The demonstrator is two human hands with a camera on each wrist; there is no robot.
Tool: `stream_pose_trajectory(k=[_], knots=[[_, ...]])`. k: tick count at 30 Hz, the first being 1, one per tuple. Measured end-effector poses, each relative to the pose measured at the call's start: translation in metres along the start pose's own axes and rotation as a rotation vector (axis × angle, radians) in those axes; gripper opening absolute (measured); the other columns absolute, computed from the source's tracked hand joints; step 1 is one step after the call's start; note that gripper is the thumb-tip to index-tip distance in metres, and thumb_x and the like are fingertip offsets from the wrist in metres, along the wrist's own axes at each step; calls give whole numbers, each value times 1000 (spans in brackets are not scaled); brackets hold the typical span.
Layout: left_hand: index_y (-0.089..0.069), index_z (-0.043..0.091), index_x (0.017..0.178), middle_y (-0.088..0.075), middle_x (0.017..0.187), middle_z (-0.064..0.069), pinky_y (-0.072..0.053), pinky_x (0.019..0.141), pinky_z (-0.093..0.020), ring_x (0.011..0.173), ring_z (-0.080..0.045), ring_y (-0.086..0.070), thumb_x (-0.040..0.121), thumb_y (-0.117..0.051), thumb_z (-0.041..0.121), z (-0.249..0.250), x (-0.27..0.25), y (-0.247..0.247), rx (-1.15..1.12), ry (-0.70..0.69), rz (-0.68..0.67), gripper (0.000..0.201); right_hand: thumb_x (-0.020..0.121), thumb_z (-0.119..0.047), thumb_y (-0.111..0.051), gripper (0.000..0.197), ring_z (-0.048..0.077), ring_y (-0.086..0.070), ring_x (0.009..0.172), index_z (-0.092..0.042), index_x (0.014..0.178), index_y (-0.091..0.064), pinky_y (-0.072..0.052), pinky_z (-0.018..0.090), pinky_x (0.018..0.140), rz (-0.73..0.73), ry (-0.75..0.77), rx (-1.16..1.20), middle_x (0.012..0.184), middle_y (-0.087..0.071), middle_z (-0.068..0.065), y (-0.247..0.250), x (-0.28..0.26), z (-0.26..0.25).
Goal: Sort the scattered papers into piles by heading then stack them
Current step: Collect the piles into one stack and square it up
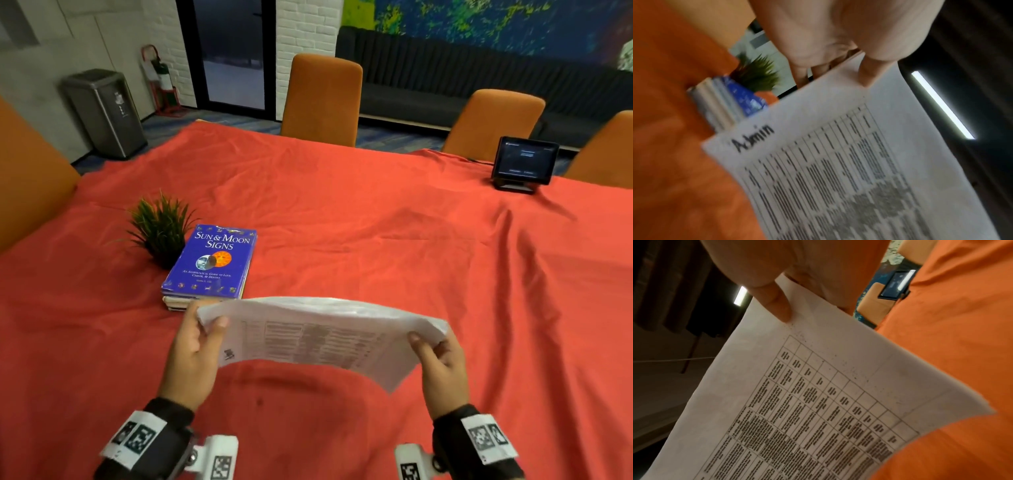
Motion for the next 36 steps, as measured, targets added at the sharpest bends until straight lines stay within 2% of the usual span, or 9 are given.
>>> stream_pose_trajectory(k=[5, 8, 11, 15, 22, 24, 27, 31, 36], knots=[[-60, 19, 103, -73, 80, 3, -52, 58, -13, 84, -22, -66, 93, -46, -5, -54, -28, -17, -115, 366, 98, 30, 78, 21, -53, 48, -4, -61, 72, -23, 79, -71, -48, 15, 70, 11, -173, -111, 76, -71, -14, -3, -21, 54], [-60, 10, 110, -72, 86, -1, -53, 58, -17, 77, -13, -69, 92, -46, -4, -54, -27, -20, -113, 399, 122, 27, 80, 23, -50, 43, -3, -61, 71, -16, 82, -67, -48, 12, 69, 19, -184, -103, 76, -71, -13, -4, -16, 53], [-60, 13, 107, -70, 90, -5, -52, 63, -26, 83, -22, -66, 92, -47, -4, -51, -24, -20, -122, 395, 143, 26, 81, 25, -47, 40, -4, -61, 71, -10, 86, -64, -48, 10, 68, -8, -169, -80, 76, -71, -13, -4, -14, 47], [-62, 16, 101, -72, 87, -2, -53, 59, -17, 78, -15, -69, 89, -53, -1, -51, -22, -19, -123, 369, 117, 23, 78, 26, -51, 32, -1, -58, 66, -3, 84, -63, -46, 11, 64, -137, -142, -123, 71, -68, -8, 6, -9, 39], [-65, 16, 96, -73, 90, 12, -50, 82, -21, 86, -5, -63, 69, -58, 31, -8, 16, -8, -55, 43, -49, 32, 77, 2, -68, 25, 4, -52, 64, -22, 79, -63, -42, 24, 60, -574, -122, -477, 70, -63, -6, 32, 14, -2], [-63, 14, 87, -69, 83, 7, -48, 79, -16, 79, -2, -61, 72, -60, 32, 22, 26, -12, -31, -115, -162, 23, 77, -8, -67, 22, 0, -57, 68, -29, 85, -64, -45, 24, 64, -689, -104, -600, 77, -69, -10, 24, 13, -15], [-60, 10, 80, -62, 76, 0, -47, 70, -32, 73, -19, -59, 79, -63, 25, 60, 37, -21, 90, -289, -340, 15, 78, -17, -64, 26, -4, -63, 78, -37, 94, -64, -48, 19, 69, -810, -37, -714, 86, -69, -21, 1, 10, -37], [-58, 20, 79, -61, 76, 6, -43, 71, -41, 73, -16, -56, 73, -62, 13, 95, 44, -35, 341, -520, -408, 11, 83, -12, -61, 35, -5, -63, 78, -39, 104, -66, -47, 15, 69, -818, 102, -605, 86, -68, -24, -35, 5, -65], [-61, 20, 80, -60, 78, 10, -41, 81, -46, 76, -14, -55, 72, -64, 11, 136, 41, -59, 485, -677, -393, 13, 91, -6, -58, 31, -3, -37, 54, -31, 73, -53, -33, 14, 53, -672, 325, -473, 59, -46, -16, -63, 5, -86]])
Point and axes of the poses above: each hand's wrist, its own x-axis towards the middle knuckle, its own y-axis out of the back of the hand, z = x × y, the point moved 1 cm from there along x, towards the middle knuckle
